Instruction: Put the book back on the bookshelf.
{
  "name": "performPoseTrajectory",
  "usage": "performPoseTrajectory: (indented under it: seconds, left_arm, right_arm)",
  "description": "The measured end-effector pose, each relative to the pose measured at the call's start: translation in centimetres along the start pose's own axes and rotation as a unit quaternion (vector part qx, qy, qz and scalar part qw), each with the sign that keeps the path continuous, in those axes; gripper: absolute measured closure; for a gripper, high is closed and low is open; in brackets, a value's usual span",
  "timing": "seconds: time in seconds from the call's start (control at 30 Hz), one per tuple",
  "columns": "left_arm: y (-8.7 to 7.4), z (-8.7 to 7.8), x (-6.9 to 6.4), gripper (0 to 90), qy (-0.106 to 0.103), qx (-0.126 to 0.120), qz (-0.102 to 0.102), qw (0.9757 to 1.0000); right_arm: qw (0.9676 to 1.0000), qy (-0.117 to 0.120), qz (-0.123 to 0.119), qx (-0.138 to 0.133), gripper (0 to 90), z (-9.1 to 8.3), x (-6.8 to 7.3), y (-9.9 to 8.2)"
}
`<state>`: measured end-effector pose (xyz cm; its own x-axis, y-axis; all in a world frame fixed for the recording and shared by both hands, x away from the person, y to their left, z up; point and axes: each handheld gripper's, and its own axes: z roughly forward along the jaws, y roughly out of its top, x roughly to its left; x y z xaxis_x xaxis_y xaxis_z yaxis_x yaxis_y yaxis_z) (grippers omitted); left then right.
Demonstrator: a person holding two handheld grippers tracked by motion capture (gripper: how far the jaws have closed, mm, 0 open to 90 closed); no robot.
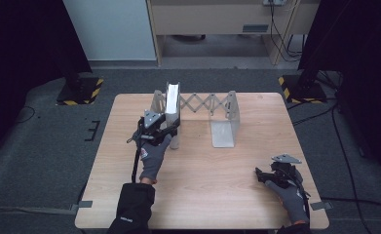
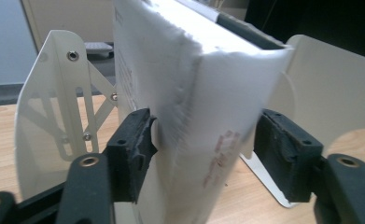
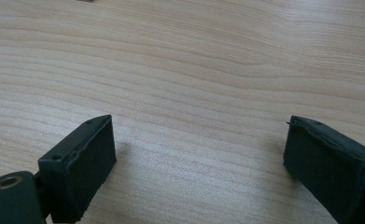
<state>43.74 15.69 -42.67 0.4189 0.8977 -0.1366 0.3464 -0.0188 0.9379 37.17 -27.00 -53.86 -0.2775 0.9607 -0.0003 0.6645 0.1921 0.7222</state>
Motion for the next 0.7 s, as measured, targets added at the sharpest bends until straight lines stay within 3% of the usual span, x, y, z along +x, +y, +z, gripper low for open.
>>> performPoseTrajectory:
  seconds: [0.17,0.33,0.5,0.7]
  left_arm:
    - [-0.8,-2.4,0.3,33.4,-0.019,0.014,-0.005,0.9997]
    - [-3.0,-5.3,0.7,32.6,-0.032,0.037,-0.011,0.9988]
    - [-5.9,-7.4,1.6,30.9,-0.029,0.070,-0.012,0.9970]
    - [-8.7,-8.3,2.6,29.3,-0.021,0.112,-0.016,0.9934]
  right_arm:
    - [1.0000,0.000,0.000,0.000,9.3,0.0,0.0,0.0]
    - [1.0000,0.001,-0.001,0.000,9.2,0.0,0.0,0.0]
    - [1.0000,0.001,-0.001,0.000,9.2,0.0,0.0,0.0]
    - [1.0000,0.001,-0.001,0.000,9.2,0.0,0.0,0.0]
